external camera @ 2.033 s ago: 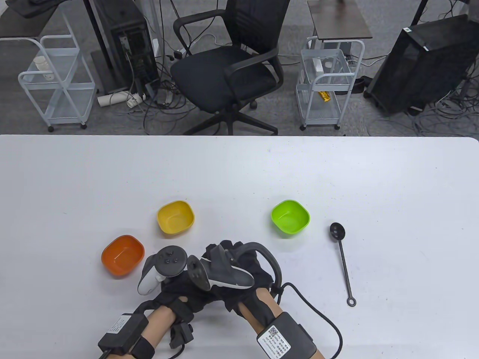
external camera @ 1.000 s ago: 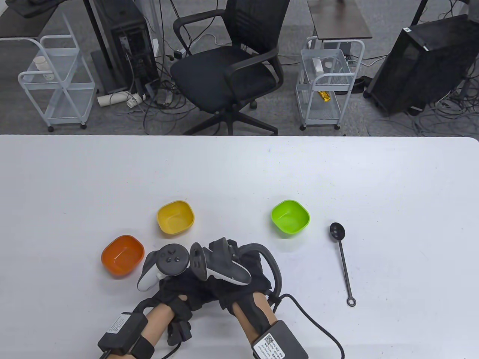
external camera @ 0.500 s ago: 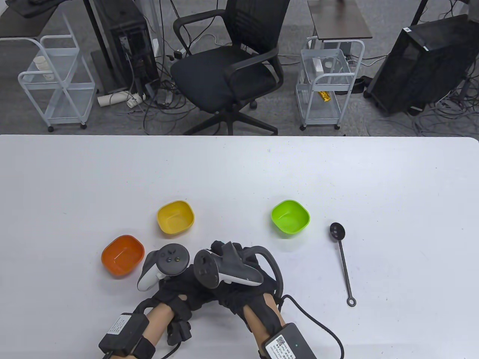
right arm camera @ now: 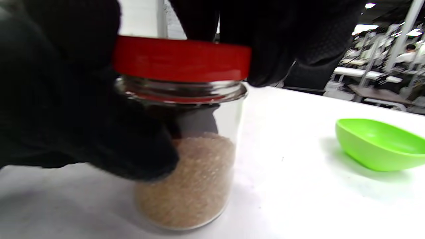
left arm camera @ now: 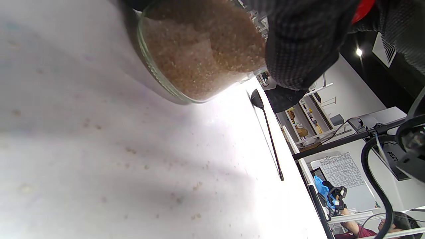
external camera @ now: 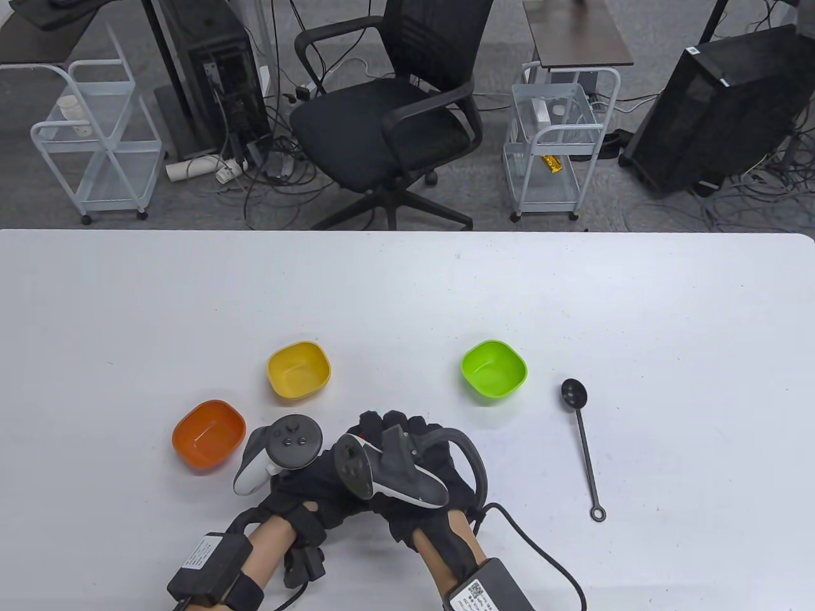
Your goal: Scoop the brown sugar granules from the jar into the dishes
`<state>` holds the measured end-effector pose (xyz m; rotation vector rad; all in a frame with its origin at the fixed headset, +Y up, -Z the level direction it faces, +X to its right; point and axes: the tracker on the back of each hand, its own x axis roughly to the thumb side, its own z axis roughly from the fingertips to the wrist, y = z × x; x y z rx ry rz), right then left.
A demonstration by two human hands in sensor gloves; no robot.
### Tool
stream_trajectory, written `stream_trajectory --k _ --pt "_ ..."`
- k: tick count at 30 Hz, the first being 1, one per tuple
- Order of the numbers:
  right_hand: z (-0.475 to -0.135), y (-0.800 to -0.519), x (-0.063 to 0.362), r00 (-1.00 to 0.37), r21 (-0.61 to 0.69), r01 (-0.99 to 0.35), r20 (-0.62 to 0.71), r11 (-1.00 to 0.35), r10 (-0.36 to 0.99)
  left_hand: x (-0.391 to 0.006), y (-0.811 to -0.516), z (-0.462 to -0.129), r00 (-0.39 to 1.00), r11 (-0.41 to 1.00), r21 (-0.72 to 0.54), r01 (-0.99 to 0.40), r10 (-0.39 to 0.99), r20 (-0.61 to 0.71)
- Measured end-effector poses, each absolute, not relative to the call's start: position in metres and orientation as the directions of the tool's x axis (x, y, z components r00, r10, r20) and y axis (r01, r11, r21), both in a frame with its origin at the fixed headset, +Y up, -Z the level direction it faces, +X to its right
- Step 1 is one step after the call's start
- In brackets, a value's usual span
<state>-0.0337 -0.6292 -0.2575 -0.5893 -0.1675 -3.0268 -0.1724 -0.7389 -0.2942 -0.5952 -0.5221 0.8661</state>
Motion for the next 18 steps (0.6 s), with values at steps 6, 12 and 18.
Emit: stream_trajectory --k 6,12,18 --pt "-0.2594 -0.6305 -0.0288 -0.883 0.232 0.011 0.458 -0.973 0.099 -0.1724 -0.7390 -0.2942 0.545 0.508 -0.670 -0.542 0.819 0.180" --pt "-0.2577 -0.6321 -0.0282 -0.910 0.158 0.041 0.414 -0.987 0.029 -0.1724 -0.7388 -0.2942 0.547 0.510 -0.669 -0.541 0.817 0.180" --pt "-0.2551 -0.6314 -0.0367 -0.946 0.008 0.143 0.297 -0.990 -0.134 -0.1725 -0.7389 -0.2943 0.546 0.508 -0.669 -0.542 0.818 0.179"
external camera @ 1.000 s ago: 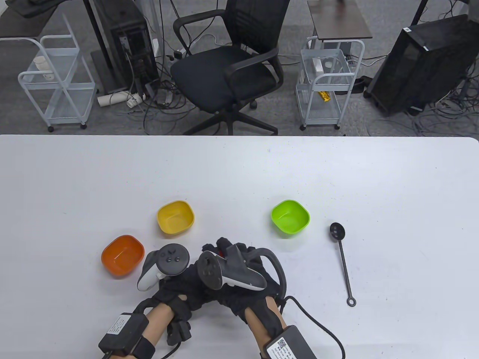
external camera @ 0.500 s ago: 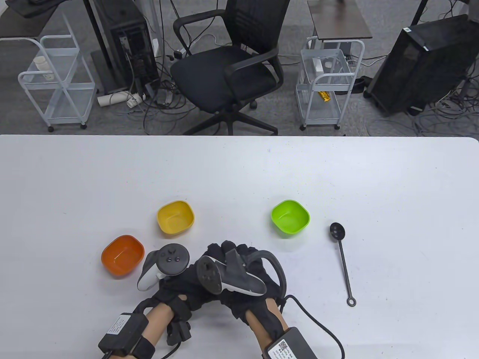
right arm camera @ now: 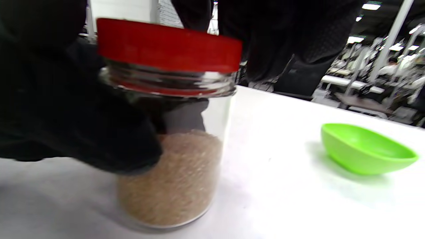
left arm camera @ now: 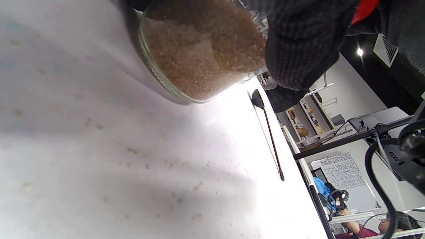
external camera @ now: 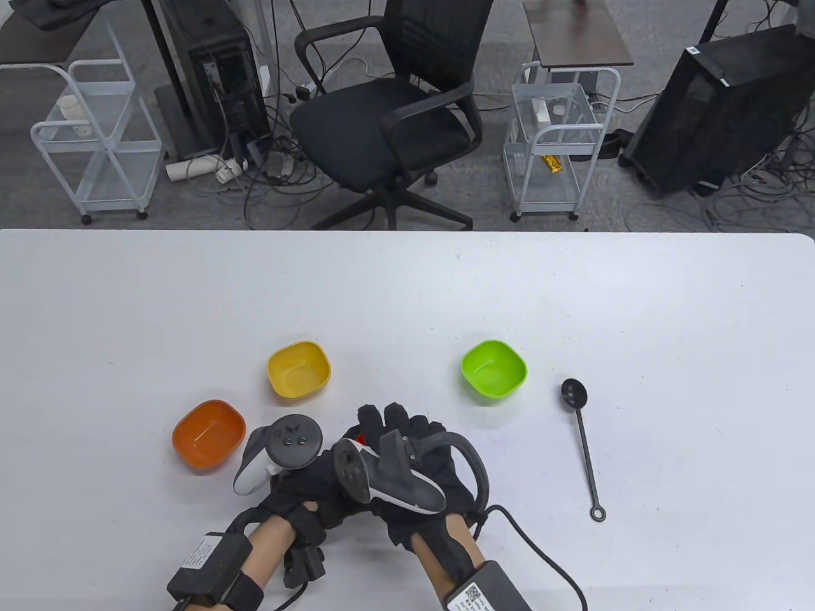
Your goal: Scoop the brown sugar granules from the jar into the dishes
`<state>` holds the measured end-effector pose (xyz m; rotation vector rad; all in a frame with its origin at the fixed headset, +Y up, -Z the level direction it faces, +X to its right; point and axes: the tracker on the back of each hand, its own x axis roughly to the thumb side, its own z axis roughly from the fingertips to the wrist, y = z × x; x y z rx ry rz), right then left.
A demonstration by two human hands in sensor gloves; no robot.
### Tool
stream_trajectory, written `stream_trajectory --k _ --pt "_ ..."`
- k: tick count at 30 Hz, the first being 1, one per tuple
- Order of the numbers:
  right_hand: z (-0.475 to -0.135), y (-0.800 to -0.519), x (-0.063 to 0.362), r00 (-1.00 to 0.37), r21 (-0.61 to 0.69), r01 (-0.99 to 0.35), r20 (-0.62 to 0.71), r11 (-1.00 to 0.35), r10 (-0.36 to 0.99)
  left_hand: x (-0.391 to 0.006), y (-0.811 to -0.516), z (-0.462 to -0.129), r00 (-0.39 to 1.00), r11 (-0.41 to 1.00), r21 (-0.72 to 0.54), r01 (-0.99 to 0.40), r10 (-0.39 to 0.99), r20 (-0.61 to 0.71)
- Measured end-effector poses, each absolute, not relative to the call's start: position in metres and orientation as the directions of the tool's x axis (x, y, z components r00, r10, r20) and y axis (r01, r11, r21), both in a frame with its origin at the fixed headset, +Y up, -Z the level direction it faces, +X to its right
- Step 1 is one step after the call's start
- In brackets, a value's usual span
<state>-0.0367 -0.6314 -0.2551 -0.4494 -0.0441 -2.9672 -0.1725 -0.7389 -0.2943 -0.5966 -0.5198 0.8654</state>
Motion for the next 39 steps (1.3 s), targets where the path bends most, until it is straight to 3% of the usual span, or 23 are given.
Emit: stream_trajectory --k 8,16,20,24,27,39 --pt "-0.255 -0.635 -0.037 -0.924 0.031 0.076 0.379 -0.997 -0.059 -0.173 -0.738 -0.294 0.553 0.515 -0.667 -0.538 0.813 0.182" --pt "-0.259 -0.636 -0.028 -0.882 0.220 -0.027 0.453 -0.975 0.127 -0.173 -0.738 -0.295 0.559 0.521 -0.668 -0.531 0.808 0.187" --pt "-0.258 -0.640 -0.026 -0.901 0.156 -0.009 0.426 -0.988 0.076 -0.172 -0.738 -0.295 0.560 0.524 -0.667 -0.530 0.807 0.188" --pt "-0.254 -0.635 -0.028 -0.937 -0.012 -0.009 0.349 -1.000 0.004 -0.172 -0.738 -0.295 0.561 0.524 -0.667 -0.529 0.806 0.188" --pt "-0.252 -0.635 -0.033 -0.951 -0.046 0.097 0.292 -0.994 -0.106 -0.172 -0.738 -0.295 0.561 0.523 -0.668 -0.529 0.806 0.188" --pt "-0.252 -0.636 -0.034 -0.912 0.105 0.016 0.408 -0.994 0.028 -0.173 -0.739 -0.295 0.563 0.524 -0.669 -0.527 0.805 0.187"
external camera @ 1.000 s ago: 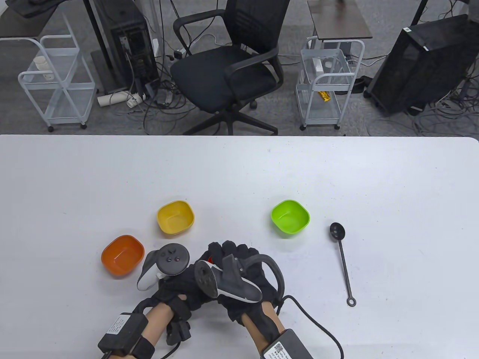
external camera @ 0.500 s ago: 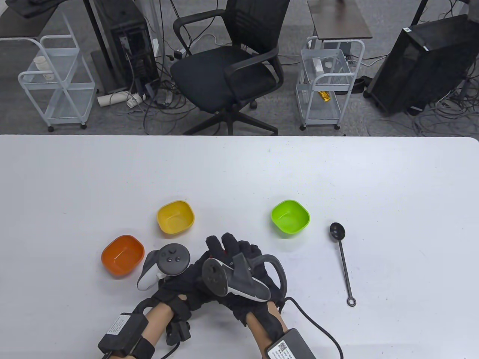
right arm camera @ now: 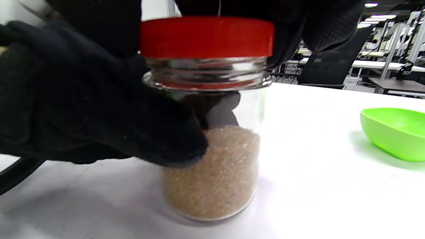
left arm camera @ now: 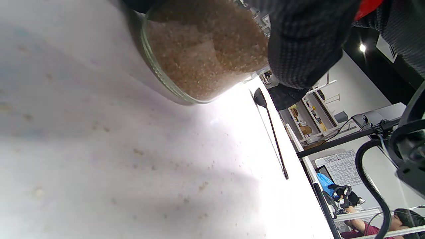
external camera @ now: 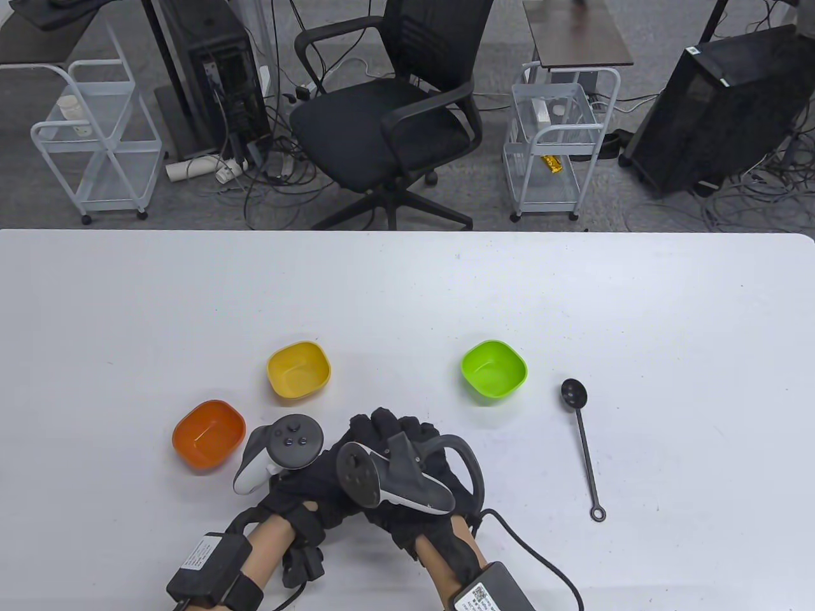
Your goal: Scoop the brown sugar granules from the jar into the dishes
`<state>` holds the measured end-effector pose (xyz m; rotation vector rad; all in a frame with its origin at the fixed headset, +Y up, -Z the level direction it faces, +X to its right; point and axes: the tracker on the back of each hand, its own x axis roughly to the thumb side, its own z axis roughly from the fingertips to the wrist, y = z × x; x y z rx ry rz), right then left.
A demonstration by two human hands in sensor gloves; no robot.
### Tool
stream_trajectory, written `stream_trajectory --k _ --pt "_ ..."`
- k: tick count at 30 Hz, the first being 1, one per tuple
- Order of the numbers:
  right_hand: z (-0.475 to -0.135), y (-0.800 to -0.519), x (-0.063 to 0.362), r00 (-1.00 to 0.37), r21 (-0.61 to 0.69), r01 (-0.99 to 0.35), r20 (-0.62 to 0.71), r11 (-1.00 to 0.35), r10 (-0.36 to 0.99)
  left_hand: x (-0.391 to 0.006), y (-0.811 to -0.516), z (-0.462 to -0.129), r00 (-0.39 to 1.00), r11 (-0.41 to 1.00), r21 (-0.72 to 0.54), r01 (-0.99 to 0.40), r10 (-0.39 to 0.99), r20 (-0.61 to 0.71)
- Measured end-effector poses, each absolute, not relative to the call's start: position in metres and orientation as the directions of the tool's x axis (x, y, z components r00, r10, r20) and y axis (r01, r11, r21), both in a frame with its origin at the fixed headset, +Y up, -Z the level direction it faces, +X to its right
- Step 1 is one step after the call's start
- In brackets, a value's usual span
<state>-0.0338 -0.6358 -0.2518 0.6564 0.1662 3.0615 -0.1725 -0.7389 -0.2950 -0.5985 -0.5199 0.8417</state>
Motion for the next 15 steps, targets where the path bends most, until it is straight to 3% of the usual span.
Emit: stream_trajectory --k 4,12,15 --pt "-0.2513 -0.6367 -0.0332 -0.912 0.106 0.023 0.409 -0.994 0.022 -0.1725 -0.7392 -0.2951 0.563 0.524 -0.669 -0.528 0.805 0.186" --pt "-0.2501 -0.6333 -0.0323 -0.950 -0.025 0.077 0.301 -0.997 -0.081 -0.1726 -0.7392 -0.2951 0.563 0.524 -0.669 -0.527 0.805 0.187" --pt "-0.2507 -0.6332 -0.0318 -0.949 -0.013 0.050 0.310 -0.999 -0.051 -0.1726 -0.7392 -0.2951 0.563 0.524 -0.669 -0.527 0.805 0.187"
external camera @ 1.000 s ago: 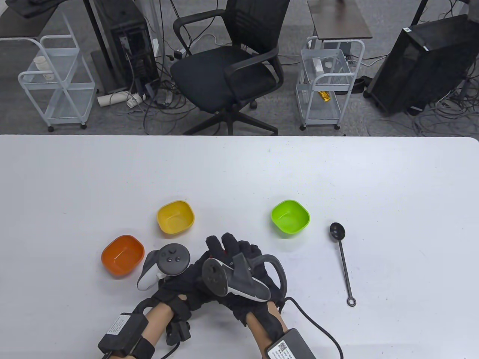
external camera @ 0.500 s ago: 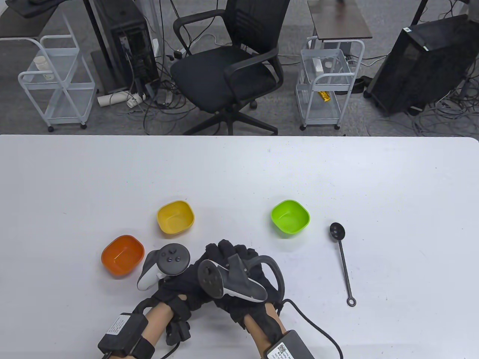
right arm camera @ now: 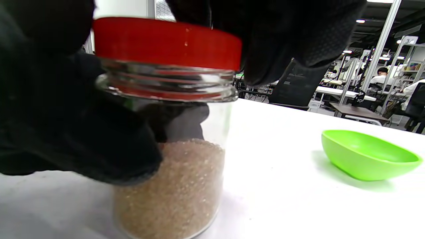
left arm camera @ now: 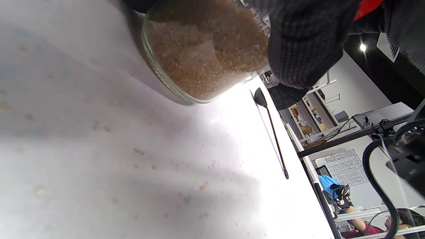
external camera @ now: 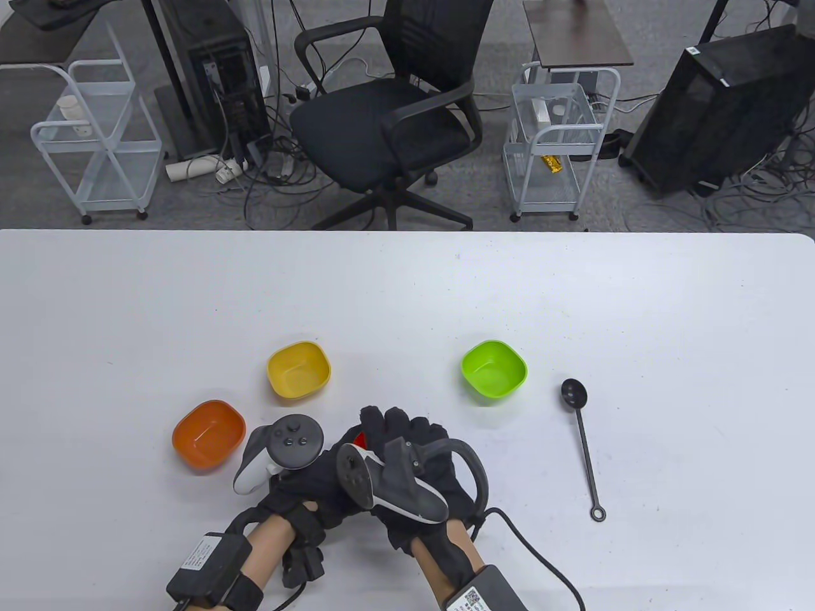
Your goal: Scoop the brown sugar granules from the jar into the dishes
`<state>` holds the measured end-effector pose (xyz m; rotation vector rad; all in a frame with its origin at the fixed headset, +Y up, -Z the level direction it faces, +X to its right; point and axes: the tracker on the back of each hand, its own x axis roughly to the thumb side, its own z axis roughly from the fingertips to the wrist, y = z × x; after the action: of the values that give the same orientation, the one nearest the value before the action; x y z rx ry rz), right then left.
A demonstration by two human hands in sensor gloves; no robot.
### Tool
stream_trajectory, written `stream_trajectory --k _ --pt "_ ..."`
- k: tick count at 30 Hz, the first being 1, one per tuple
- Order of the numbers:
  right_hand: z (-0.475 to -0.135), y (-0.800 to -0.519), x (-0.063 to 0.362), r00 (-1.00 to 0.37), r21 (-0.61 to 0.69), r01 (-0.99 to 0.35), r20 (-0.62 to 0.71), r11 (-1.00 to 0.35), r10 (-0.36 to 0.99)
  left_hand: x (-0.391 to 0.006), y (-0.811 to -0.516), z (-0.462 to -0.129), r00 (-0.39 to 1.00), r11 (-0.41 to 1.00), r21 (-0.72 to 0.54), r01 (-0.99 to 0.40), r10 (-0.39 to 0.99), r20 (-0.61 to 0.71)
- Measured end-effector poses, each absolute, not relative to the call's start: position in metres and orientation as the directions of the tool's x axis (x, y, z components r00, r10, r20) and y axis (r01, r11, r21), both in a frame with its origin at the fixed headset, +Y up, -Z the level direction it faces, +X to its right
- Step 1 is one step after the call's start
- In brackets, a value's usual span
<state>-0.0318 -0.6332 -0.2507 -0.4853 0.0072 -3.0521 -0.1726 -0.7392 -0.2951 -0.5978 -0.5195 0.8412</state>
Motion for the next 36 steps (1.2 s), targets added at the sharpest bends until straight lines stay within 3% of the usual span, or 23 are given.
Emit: stream_trajectory --k 14,19,24,36 --pt "-0.2544 -0.6370 -0.0305 -0.908 0.162 -0.014 0.411 -0.987 0.080 -0.1730 -0.7394 -0.2949 0.561 0.520 -0.671 -0.529 0.807 0.184" --pt "-0.2527 -0.6362 -0.0315 -0.941 -0.006 0.101 0.324 -0.995 -0.097 -0.1732 -0.7395 -0.2950 0.560 0.518 -0.672 -0.529 0.808 0.183" --pt "-0.2516 -0.6343 -0.0335 -0.945 -0.039 0.095 0.311 -0.995 -0.102 -0.1732 -0.7395 -0.2949 0.558 0.517 -0.673 -0.529 0.809 0.183" --pt "-0.2546 -0.6327 -0.0271 -0.890 0.140 -0.016 0.450 -0.990 0.078 -0.1732 -0.7397 -0.2954 0.558 0.516 -0.673 -0.529 0.810 0.183"
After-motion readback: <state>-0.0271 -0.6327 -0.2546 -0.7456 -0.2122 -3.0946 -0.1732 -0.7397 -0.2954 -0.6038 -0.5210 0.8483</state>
